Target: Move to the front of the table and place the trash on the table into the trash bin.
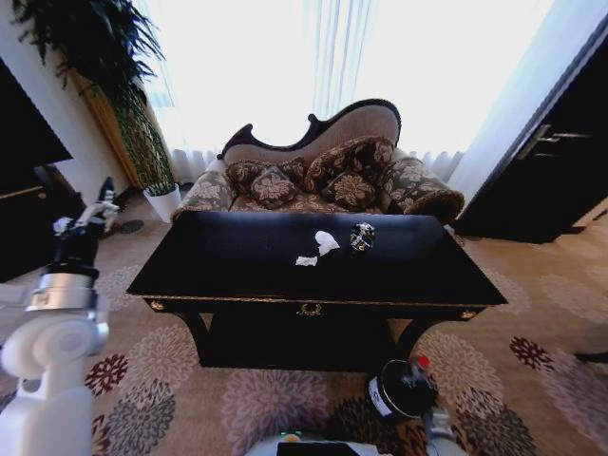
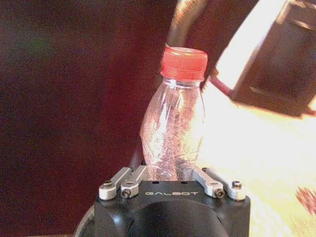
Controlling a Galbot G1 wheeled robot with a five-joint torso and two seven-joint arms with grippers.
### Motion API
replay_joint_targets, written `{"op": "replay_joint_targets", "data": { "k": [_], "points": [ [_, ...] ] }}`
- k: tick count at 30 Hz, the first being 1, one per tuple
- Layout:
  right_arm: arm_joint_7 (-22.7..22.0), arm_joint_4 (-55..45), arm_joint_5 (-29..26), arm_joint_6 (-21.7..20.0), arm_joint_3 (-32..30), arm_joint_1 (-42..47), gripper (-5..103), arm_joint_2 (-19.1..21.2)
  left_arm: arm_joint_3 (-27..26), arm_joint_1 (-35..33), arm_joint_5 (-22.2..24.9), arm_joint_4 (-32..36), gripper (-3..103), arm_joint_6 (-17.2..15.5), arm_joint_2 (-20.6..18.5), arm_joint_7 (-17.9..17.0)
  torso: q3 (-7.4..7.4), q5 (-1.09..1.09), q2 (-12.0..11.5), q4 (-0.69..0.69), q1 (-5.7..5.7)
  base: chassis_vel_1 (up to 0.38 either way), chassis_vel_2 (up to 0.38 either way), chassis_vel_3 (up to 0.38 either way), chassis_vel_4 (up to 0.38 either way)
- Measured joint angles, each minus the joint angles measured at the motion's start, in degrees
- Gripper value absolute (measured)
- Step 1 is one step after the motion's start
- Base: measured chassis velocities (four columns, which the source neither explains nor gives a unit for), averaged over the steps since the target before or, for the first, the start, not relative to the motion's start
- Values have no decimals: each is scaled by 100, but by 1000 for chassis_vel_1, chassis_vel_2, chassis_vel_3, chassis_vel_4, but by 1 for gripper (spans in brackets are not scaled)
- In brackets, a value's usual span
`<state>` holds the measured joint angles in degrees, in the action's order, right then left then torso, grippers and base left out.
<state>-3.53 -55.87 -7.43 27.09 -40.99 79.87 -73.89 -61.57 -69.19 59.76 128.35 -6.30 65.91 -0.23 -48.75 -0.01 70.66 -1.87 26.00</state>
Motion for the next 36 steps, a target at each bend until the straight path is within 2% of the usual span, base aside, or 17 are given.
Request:
{"op": "replay_joint_targets", "data": {
  "k": [6,7,11,13,17,26,28,29,31,33,34,36],
  "points": [
    [-56,182,-206,-164,18,-121,22,-100,-60,61,52,178,100,-2,-44,-66,0,1,0,1,0,0,0,0,0],
    [-60,274,-415,-178,68,-174,22,-116,-82,76,51,217,100,-3,-26,-80,0,1,0,0,0,0,0,0,0],
    [-69,490,-638,-181,130,-380,22,-114,-176,4,84,286,100,33,47,-135,0,-1,0,1,0,0,0,0,0],
    [-69,554,-646,-181,136,-447,22,-109,-223,-27,164,336,100,61,58,-178,0,-1,0,2,0,0,0,0,0],
    [-30,855,-651,-106,136,-736,22,-98,-493,-96,657,625,100,55,-58,-342,0,1,0,1,0,0,0,0,0],
    [-2,1189,-624,-101,165,-1158,20,-128,-458,29,682,713,100,-54,-176,-403,0,0,0,0,1,0,0,0,0],
    [26,1200,-579,-143,177,-1220,31,-128,-392,19,669,745,100,-81,-146,-405,0,0,0,1,0,0,0,0,0],
    [42,1206,-489,-147,171,-1236,31,-126,-379,22,668,766,100,-90,-137,-408,0,0,0,1,0,0,0,0,0],
    [66,1253,-219,-136,126,-1256,42,-103,-357,48,669,804,100,-108,-125,-424,0,0,0,1,0,0,0,0,0],
    [71,1273,-154,-122,111,-1259,42,-93,-347,56,670,816,100,-115,-122,-428,0,0,0,1,0,0,0,0,0],
    [83,1310,-59,-103,88,-1255,53,-64,-320,67,670,830,100,-125,-112,-431,0,0,0,1,0,0,0,0,0],
    [87,1314,-51,-103,84,-1240,53,-48,-303,70,670,838,100,-128,-101,-432,0,0,0,1,0,0,0,0,0]
  ]
}}
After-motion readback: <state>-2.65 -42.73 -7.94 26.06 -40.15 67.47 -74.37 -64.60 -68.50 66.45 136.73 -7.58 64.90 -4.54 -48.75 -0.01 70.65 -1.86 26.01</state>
